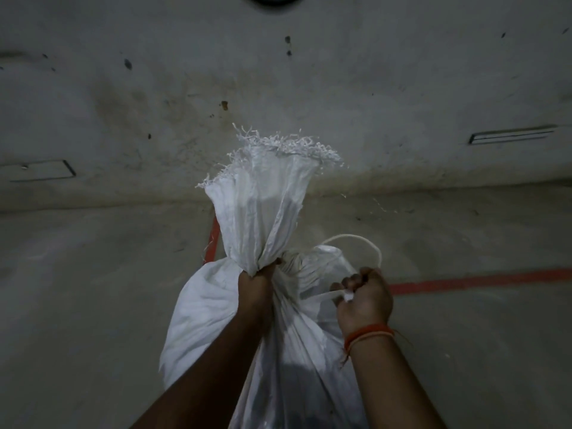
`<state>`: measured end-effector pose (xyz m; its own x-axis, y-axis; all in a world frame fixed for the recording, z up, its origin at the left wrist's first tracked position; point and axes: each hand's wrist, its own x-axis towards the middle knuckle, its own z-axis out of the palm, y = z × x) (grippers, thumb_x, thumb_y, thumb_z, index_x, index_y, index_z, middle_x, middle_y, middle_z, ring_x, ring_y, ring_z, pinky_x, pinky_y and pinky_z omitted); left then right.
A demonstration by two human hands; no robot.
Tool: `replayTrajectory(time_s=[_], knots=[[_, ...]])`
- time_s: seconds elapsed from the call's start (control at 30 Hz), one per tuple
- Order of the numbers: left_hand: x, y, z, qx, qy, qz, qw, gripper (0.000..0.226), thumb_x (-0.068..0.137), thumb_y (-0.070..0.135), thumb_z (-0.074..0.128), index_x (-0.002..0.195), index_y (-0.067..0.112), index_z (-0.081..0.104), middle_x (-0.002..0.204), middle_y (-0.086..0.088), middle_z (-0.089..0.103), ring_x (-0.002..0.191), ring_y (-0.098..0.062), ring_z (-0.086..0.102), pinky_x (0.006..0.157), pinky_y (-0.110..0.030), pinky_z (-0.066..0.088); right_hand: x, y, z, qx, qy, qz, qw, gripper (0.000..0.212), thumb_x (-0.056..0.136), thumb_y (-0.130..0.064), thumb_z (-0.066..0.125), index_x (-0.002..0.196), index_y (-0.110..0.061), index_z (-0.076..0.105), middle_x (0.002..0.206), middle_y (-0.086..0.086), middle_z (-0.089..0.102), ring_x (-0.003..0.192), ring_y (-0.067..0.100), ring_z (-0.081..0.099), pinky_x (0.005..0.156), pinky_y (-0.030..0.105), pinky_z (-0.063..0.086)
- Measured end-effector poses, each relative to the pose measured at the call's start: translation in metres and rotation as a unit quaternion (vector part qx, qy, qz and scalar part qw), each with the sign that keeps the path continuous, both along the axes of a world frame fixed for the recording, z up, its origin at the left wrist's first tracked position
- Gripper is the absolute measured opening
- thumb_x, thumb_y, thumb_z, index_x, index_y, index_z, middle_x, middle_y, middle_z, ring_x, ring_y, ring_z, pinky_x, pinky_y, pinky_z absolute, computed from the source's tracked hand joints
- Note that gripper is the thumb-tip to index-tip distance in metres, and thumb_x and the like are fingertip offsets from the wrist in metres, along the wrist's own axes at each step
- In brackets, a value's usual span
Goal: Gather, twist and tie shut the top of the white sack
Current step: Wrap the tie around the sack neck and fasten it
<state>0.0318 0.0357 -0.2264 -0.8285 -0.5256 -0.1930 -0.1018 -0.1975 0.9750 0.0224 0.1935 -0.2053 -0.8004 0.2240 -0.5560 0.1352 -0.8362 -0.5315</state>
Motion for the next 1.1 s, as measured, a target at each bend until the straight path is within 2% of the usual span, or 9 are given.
replayTrajectory(time_s=[0.13,0.23,0.4,0.5,0.6,0.83,0.9,0.97,1.1], knots=[[0.007,-0.001,0.006,-0.009,0.015,-0.043,0.999,0.042,0.08,0.035,0.073,0.106,0.003,0.071,0.113,-0.011,0.074,0.11,-0.026,0.069,0.105,-0.053,0.05,0.005,-0.021,0.0,-0.026,-0.014,0.082,0.996,0.038,0.096,-0.01,0.037,0.06,-0.017,0.041,0.038,-0.004,0.037,0.029,0.01,0.033,0.035,0.014,0.031],[0.008,-0.004,0.009,-0.023,0.022,-0.078,0.996,0.022,0.087,0.028,0.073,0.097,0.009,0.072,0.104,-0.006,0.076,0.105,-0.021,0.071,0.101,-0.048,0.054,0.009,-0.033,-0.004,0.007,-0.036,0.19,0.981,0.037,0.096,-0.01,0.04,0.059,-0.016,0.044,0.038,-0.002,0.04,0.028,0.01,0.036,0.033,0.014,0.029],[0.013,-0.003,0.017,-0.099,0.032,-0.102,0.989,0.014,0.093,0.015,0.067,0.106,0.01,0.068,0.101,-0.007,0.072,0.092,-0.006,0.073,0.073,-0.015,0.056,0.024,-0.047,0.001,0.125,-0.036,0.354,0.926,0.032,0.092,-0.012,0.049,0.061,-0.012,0.056,0.043,0.001,0.042,0.029,0.009,0.033,0.037,0.012,0.027],[0.015,-0.003,0.019,-0.206,0.002,-0.082,0.975,0.036,0.079,0.038,0.074,0.111,0.027,0.059,0.11,0.003,0.063,0.109,-0.014,0.065,0.093,-0.029,0.054,0.026,-0.051,0.002,0.2,-0.032,0.371,0.906,0.03,0.087,-0.012,0.057,0.057,-0.013,0.059,0.042,0.002,0.042,0.031,0.011,0.032,0.04,0.015,0.028],[0.019,-0.002,0.03,-0.343,-0.081,-0.091,0.931,0.078,0.064,0.04,0.061,0.135,0.014,0.045,0.12,0.003,0.039,0.133,-0.032,0.038,0.116,-0.046,0.026,0.032,-0.052,0.003,0.238,-0.018,0.378,0.895,0.028,0.088,-0.014,0.059,0.061,-0.01,0.058,0.045,0.005,0.04,0.033,0.013,0.033,0.042,0.017,0.03],[0.021,0.001,0.048,-0.454,-0.135,-0.103,0.875,0.065,0.066,0.035,0.052,0.124,0.006,0.055,0.129,-0.005,0.045,0.137,-0.03,0.029,0.115,-0.043,0.015,0.033,-0.051,-0.006,0.445,0.05,0.385,0.807,0.025,0.085,-0.025,0.057,0.064,-0.013,0.063,0.054,0.007,0.055,0.048,0.023,0.054,0.051,0.036,0.051],[0.019,0.002,0.045,-0.451,-0.167,-0.122,0.868,0.045,0.072,0.036,0.054,0.109,0.01,0.06,0.113,-0.003,0.053,0.128,-0.031,0.043,0.109,-0.044,0.019,0.035,-0.05,-0.003,0.522,0.081,0.389,0.754,0.022,0.077,-0.031,0.06,0.088,-0.013,0.067,0.077,0.008,0.068,0.074,0.026,0.065,0.075,0.04,0.057],[0.013,0.003,0.043,-0.466,-0.226,-0.136,0.845,0.026,0.08,0.043,0.051,0.088,0.019,0.054,0.094,-0.001,0.056,0.115,-0.029,0.056,0.103,-0.044,0.023,0.039,-0.049,-0.003,0.562,0.101,0.401,0.717,0.05,0.073,-0.026,0.068,0.118,-0.009,0.055,0.104,0.009,0.071,0.098,0.027,0.067,0.085,0.032,0.053],[0.007,0.003,0.036,-0.454,-0.256,-0.123,0.844,0.035,0.093,0.046,0.051,0.108,0.015,0.058,0.097,-0.001,0.055,0.112,-0.028,0.058,0.105,-0.044,0.03,0.047,-0.058,-0.008,0.638,0.129,0.397,0.647,0.076,0.073,-0.024,0.071,0.14,-0.015,0.036,0.117,0.007,0.068,0.111,0.025,0.064,0.095,0.033,0.052]])
